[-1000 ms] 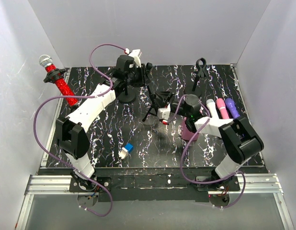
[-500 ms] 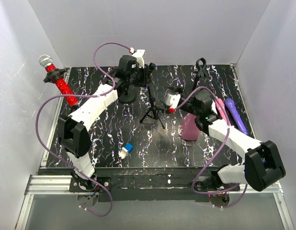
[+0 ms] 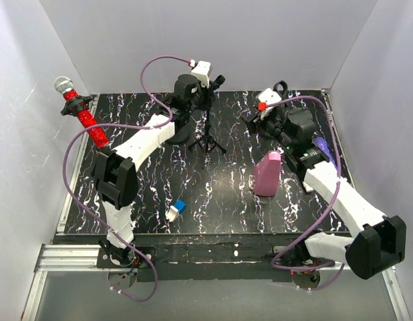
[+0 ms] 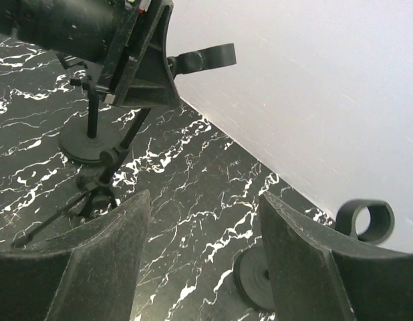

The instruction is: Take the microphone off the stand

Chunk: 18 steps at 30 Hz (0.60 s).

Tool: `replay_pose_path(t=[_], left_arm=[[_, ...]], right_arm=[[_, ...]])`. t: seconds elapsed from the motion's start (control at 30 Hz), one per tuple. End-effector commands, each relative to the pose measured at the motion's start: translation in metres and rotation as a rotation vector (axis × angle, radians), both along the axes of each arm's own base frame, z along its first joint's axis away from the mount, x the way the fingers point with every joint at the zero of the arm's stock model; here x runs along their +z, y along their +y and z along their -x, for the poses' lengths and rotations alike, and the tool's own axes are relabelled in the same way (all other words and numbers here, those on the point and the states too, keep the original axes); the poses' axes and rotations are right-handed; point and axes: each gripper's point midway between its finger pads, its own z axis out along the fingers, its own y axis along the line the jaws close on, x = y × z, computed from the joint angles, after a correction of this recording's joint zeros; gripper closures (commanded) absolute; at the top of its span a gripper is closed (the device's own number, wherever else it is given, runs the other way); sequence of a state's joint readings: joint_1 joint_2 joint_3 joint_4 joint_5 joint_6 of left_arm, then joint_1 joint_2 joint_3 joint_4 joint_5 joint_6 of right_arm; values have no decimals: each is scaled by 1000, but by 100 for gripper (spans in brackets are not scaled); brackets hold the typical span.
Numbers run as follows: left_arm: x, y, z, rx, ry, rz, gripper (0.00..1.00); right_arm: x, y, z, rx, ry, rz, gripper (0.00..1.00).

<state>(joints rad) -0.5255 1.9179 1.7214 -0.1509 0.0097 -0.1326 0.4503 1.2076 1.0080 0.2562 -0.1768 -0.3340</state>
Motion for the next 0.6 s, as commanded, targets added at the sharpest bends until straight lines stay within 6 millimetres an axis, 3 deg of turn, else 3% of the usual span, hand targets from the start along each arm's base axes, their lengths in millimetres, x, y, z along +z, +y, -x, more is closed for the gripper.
replay_pose_path(t=[0.0, 0.33, 0.57], left_arm=[[67, 3, -39, 76, -291, 55, 100], [83, -6, -76, 132, -397, 97, 100], [86, -5, -90, 158, -486, 43, 99]], right_arm=[[11, -23, 9, -96, 19, -54, 28], [-4, -42, 19, -151, 60, -61, 29], [0, -50, 13, -185, 59, -70, 29]])
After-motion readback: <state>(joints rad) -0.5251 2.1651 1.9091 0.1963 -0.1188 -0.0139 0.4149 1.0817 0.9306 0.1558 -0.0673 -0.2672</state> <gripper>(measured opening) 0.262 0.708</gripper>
